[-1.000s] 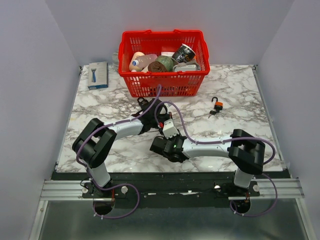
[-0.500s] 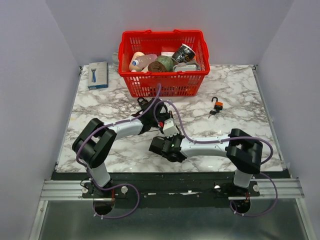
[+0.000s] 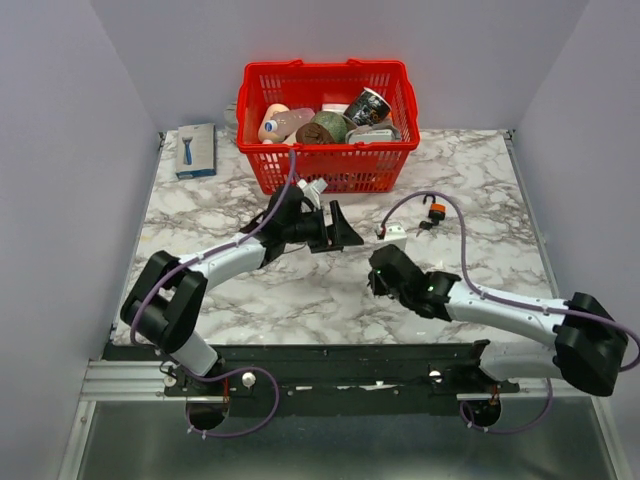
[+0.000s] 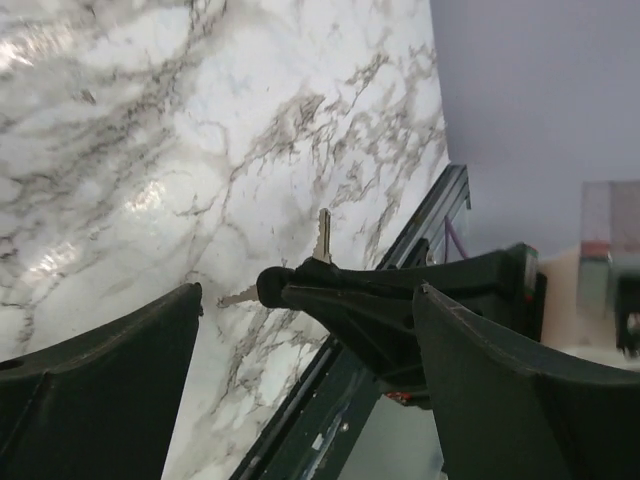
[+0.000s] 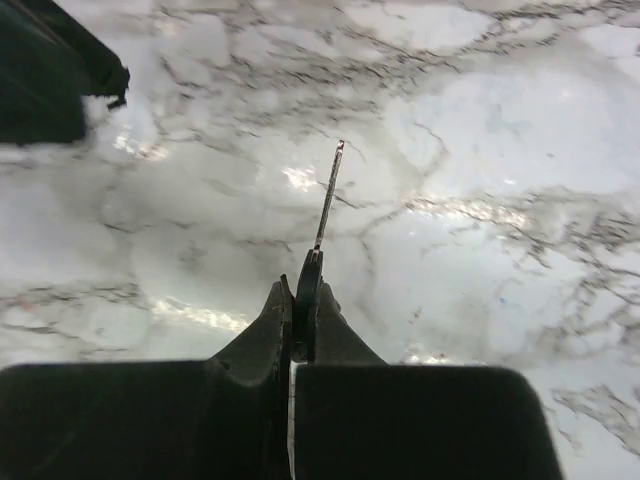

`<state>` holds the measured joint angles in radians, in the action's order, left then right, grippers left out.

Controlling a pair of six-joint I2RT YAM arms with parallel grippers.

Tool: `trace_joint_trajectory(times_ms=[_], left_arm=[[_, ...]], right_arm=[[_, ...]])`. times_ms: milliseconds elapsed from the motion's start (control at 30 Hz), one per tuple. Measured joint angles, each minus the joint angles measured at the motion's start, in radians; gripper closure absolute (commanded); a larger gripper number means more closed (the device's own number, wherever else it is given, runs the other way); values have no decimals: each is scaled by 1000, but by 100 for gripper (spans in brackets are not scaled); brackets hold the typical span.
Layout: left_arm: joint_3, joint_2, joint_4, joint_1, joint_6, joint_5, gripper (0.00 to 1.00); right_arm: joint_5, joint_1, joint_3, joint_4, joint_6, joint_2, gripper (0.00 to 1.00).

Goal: Unlock with the key

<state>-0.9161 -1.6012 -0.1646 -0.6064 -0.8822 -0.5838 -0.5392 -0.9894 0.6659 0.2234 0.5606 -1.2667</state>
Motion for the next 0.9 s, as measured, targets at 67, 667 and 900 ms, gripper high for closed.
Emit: trace_joint_trajectory(times_ms=[67,667,900], left_arm=[[19,41,-36,34,7,-8,5],[24,140,-432,40,25,-460,20],[24,138,-475,13,-5,-519,34]], right_arm=[[122,55,-27,-58,-23,58,99],[1064,320,-79,-260,-90,341,99],[1166,370,-79,-289,-62,380,99]])
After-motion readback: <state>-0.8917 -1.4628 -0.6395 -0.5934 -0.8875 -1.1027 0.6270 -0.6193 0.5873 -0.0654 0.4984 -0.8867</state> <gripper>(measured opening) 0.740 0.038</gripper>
